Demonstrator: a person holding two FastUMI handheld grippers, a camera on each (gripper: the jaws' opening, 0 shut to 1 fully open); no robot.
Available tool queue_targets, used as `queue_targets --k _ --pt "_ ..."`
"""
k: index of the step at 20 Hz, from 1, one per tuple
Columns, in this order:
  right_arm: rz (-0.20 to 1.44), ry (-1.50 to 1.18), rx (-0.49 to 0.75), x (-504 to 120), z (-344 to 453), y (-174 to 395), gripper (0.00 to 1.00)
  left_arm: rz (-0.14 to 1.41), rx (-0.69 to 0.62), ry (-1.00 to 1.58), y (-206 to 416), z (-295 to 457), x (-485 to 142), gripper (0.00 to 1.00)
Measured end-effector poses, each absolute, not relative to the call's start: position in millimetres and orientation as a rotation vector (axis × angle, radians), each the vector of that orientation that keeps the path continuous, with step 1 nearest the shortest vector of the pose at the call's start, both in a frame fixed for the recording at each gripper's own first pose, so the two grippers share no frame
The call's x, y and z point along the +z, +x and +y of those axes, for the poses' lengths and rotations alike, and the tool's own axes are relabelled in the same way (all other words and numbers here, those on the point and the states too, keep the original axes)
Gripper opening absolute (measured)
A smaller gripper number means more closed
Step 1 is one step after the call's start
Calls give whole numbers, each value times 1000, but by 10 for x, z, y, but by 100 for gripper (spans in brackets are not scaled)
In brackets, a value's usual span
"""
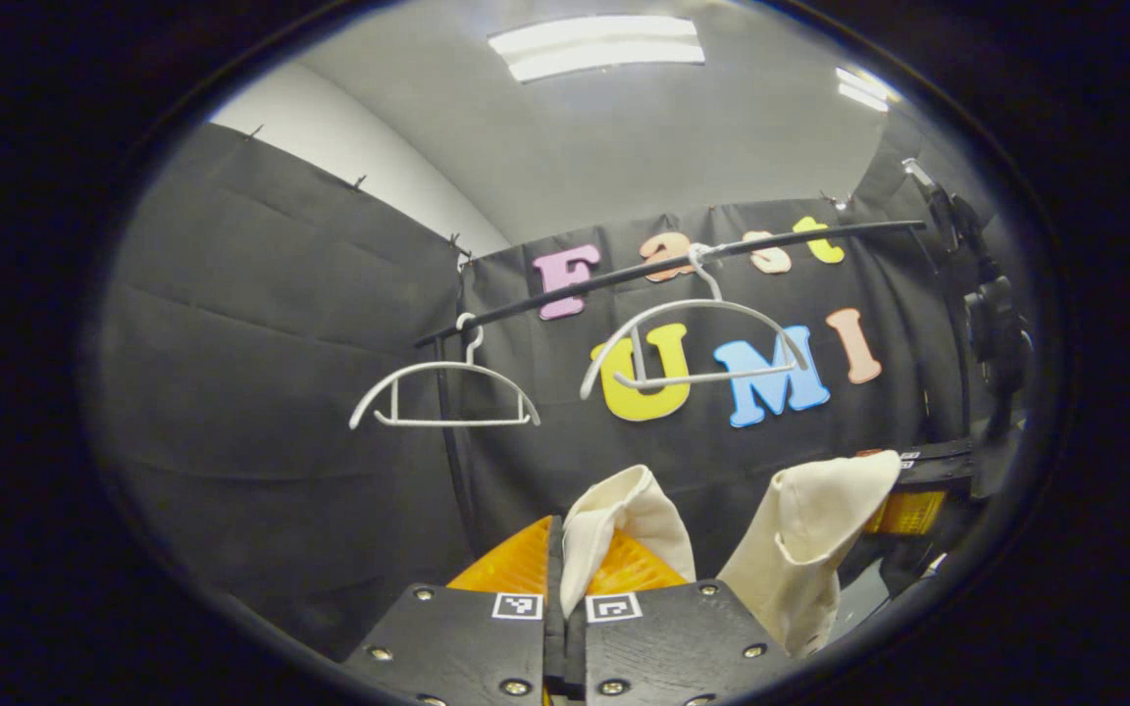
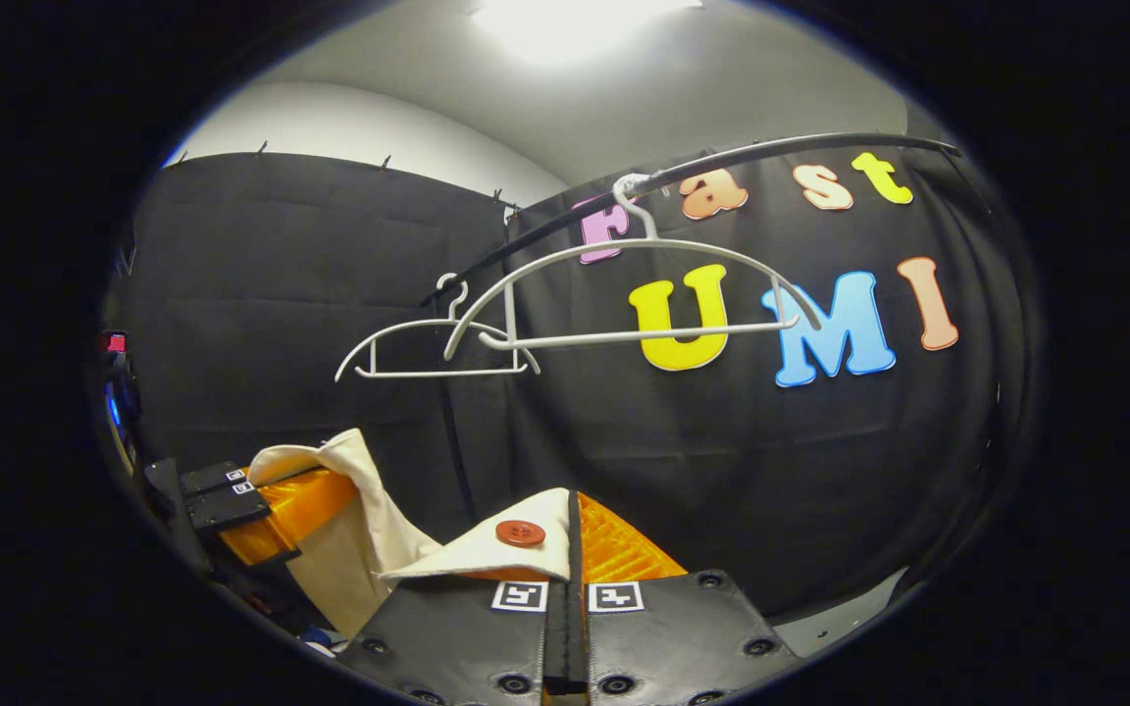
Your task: Grasp the clothes on the hanger with both hands and then place them into the laundry hamper below.
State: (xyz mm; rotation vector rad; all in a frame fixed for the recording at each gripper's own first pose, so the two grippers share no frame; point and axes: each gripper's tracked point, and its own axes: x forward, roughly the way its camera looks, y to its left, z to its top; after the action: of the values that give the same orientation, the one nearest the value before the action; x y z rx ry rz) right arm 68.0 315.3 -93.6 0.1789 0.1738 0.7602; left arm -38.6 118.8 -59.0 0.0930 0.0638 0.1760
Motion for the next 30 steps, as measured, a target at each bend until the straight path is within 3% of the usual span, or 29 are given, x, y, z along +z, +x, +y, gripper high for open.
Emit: queue_targets --k 15,23,30 --pt "517 74 649 -3002 2959 -39 2 405 103 27 -771 956 -2713 1" --pt "682 11 575 -4028 2806 -336 2 596 99 50 -1341 1114 -3943 1" --pt "804 -69 536 -4505 2708 -504 3 736 55 80 -1499 966 -4439 2"
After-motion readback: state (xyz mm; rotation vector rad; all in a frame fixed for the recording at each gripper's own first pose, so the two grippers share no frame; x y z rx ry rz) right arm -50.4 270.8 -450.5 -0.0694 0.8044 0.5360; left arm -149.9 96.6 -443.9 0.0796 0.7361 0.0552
